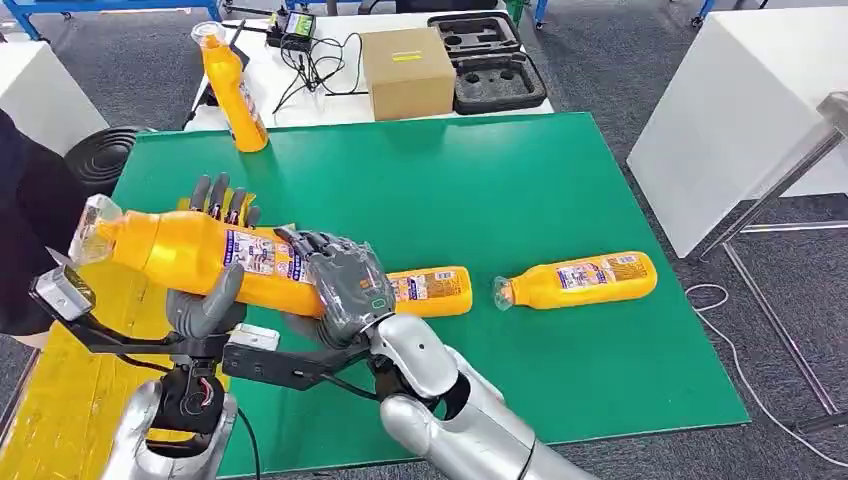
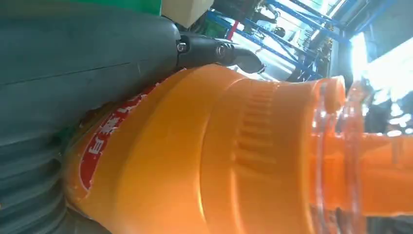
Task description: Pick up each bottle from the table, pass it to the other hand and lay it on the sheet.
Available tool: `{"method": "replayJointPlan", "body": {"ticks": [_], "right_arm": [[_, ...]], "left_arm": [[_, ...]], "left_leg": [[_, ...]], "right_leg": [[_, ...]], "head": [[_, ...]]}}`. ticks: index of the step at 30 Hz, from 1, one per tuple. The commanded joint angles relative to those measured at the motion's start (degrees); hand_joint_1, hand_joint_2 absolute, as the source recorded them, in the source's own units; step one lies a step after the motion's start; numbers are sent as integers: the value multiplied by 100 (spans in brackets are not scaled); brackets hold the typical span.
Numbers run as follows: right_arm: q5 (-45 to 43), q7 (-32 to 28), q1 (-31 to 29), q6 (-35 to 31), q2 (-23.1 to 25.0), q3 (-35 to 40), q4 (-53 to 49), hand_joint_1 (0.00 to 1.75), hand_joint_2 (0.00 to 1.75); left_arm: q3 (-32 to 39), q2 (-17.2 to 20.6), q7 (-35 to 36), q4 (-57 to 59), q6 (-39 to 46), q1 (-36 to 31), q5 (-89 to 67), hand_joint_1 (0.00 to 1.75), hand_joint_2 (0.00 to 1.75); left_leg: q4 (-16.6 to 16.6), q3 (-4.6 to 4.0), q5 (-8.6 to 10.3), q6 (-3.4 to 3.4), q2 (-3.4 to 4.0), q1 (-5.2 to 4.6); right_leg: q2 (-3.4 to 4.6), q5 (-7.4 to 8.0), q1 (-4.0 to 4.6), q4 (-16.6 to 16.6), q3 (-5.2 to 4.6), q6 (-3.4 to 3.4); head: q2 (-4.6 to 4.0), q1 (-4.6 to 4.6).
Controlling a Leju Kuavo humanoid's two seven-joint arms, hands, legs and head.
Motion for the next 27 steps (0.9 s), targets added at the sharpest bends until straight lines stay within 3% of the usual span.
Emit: {"method": "replayJointPlan", "body": {"ticks": [1, 2, 3, 23, 24, 25, 26, 27], "right_arm": [[25, -85, 69, 44, -145, 499, 375, 175, 175], [20, -83, 76, 40, -158, 479, 372, 175, 175], [17, -81, 90, 41, -177, 452, 376, 175, 175], [72, -188, 285, -115, -298, 55, 375, 175, 175], [75, -200, 324, -193, -344, -16, 318, 26, 175], [92, -202, 383, -307, -423, -121, 219, 0, 175], [40, -216, 434, -347, -495, -215, 95, 0, 0], [-138, -365, 493, -389, -599, -333, -69, 0, 0]], "left_arm": [[140, -200, 57, 130, 37, -402, -8, 38, 175], [138, -226, 63, 142, 55, -443, -5, 161, 175], [137, -262, 84, 155, 102, -497, -15, 171, 175], [146, -368, 68, 123, 148, -365, -94, 175, 175], [165, -371, 53, 111, 156, -357, -114, 175, 175], [216, -367, 12, 79, 189, -331, -165, 175, 175], [252, -360, 2, 53, 199, -310, -189, 175, 175], [287, -352, 2, 33, 187, -275, -190, 175, 175]], "left_leg": [[-9, 33, -10, -10, -12, 5], [-6, 22, -6, -7, -12, 4], [-6, 32, -10, -10, -15, 6], [-7, 18, -3, -6, -13, 5], [-9, 29, -6, -7, -19, 6], [-6, 16, -3, -5, -16, 5], [-9, 27, -5, -7, -23, 4], [-7, 17, -2, -4, -19, 5]], "right_leg": [[-23, -13, 7, -8, 37, -9], [-20, -8, 6, -7, 26, -6], [-27, -13, 8, -7, 37, -8], [-22, -6, 6, -9, 19, -5], [-31, -10, 7, -12, 32, -6], [-24, -7, 6, -9, 19, -4], [-35, -11, 6, -11, 31, -5], [-27, -7, 6, -10, 20, -4]], "head": [[0, 0], [0, 0], [0, 0], [0, 0], [0, 0], [0, 0], [0, 0], [0, 0]]}}
